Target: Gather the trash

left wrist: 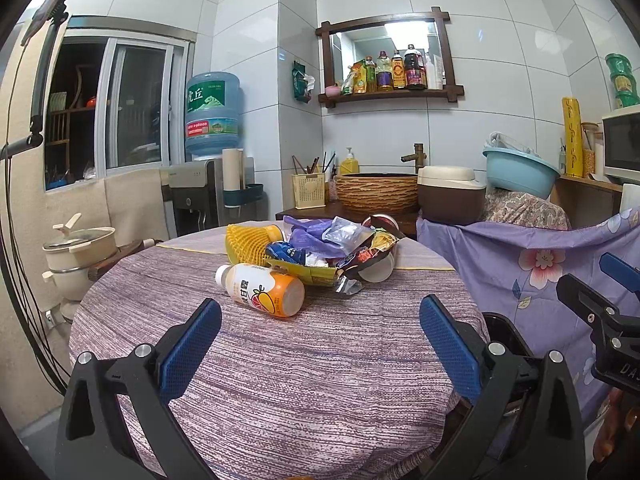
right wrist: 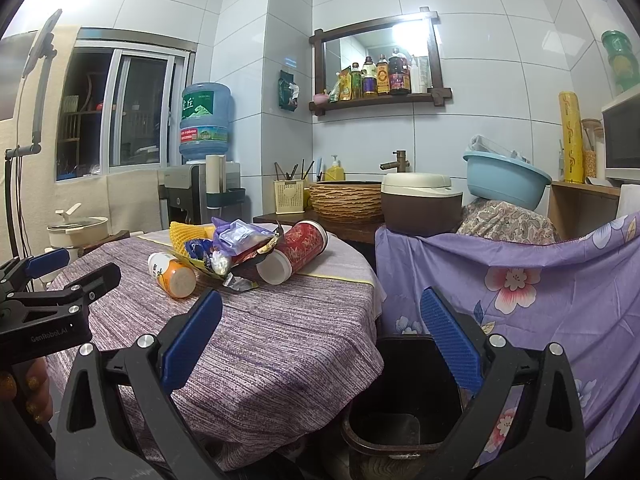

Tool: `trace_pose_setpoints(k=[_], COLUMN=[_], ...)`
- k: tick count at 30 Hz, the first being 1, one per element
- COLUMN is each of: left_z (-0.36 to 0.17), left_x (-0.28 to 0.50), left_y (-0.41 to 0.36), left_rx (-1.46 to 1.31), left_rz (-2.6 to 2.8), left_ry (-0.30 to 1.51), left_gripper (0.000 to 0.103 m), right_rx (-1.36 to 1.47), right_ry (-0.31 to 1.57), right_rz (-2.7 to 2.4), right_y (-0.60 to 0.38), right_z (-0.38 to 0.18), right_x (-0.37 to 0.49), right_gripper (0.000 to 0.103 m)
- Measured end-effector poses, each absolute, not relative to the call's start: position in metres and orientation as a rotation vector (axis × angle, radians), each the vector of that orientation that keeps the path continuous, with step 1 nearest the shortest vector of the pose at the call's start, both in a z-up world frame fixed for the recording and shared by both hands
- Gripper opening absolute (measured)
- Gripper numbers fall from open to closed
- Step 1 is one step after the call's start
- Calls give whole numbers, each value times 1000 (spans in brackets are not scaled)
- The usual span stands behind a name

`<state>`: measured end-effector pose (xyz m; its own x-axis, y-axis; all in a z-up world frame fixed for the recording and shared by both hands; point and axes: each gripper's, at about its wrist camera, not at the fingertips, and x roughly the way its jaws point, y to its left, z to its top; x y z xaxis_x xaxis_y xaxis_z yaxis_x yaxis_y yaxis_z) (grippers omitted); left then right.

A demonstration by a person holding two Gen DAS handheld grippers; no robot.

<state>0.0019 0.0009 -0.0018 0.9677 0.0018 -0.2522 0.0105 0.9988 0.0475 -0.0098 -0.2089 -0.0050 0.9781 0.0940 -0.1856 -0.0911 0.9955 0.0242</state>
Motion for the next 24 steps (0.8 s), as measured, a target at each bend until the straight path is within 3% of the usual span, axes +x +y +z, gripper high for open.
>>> trace_pose_setpoints(k=[24], left_z=[-2], left_x=[2], left_y=[1], left_rx=[48], left_rz=[-4], left_ry=[256], left_gripper=[98], right_rx=[17], right_ry=[188], right_rz=[95], right_y=[-208], right_z=[-5], right_x=[-9], right_gripper=[98])
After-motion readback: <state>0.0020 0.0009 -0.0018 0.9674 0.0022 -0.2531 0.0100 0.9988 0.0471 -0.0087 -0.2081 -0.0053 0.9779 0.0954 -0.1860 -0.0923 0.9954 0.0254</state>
